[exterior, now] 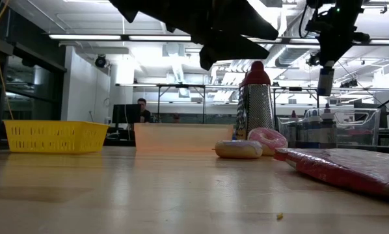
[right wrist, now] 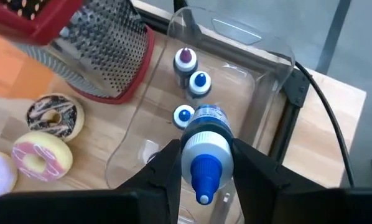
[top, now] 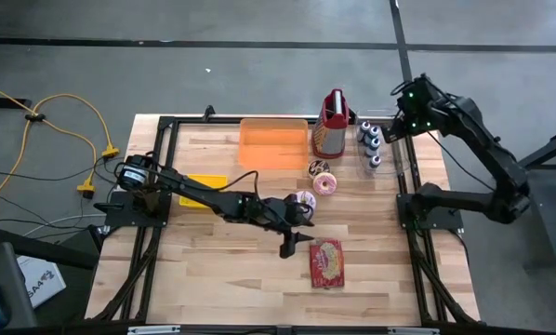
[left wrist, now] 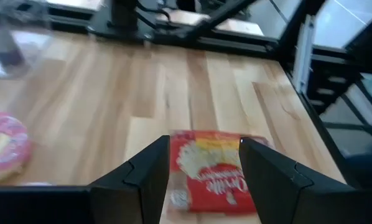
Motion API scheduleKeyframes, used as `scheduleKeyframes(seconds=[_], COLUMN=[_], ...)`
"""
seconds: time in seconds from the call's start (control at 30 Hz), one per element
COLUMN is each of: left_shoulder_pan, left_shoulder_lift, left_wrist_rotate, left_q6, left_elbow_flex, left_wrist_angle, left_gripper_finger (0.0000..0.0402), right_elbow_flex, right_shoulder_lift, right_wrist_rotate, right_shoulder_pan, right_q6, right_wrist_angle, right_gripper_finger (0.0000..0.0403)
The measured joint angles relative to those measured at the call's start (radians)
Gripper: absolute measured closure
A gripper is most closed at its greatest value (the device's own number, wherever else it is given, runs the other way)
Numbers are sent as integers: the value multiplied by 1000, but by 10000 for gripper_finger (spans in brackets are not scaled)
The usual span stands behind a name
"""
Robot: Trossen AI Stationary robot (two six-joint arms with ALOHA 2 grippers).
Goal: Pick & Place Food Item
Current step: Put the blue food coloring bottle into the transparent bin
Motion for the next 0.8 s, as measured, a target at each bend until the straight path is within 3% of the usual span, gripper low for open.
scheduleKeyframes(seconds=[0.33,0.8], left_shoulder_pan=[0,-2], left_shoulder_lift=[0,0], left_wrist_rotate=[28,29], left_q6=[15,40], left_elbow_flex=[0,0], left_wrist_angle=[-72,-87], left_gripper_finger=[215,215], right_elbow_flex=[-1,-1], right_shoulder_lift=[92,164], right_wrist_rotate=[1,134], right_shoulder_pan=[-17,11], right_q6=[75,320], right_wrist_angle=[14,129], right_gripper_finger=[296,297])
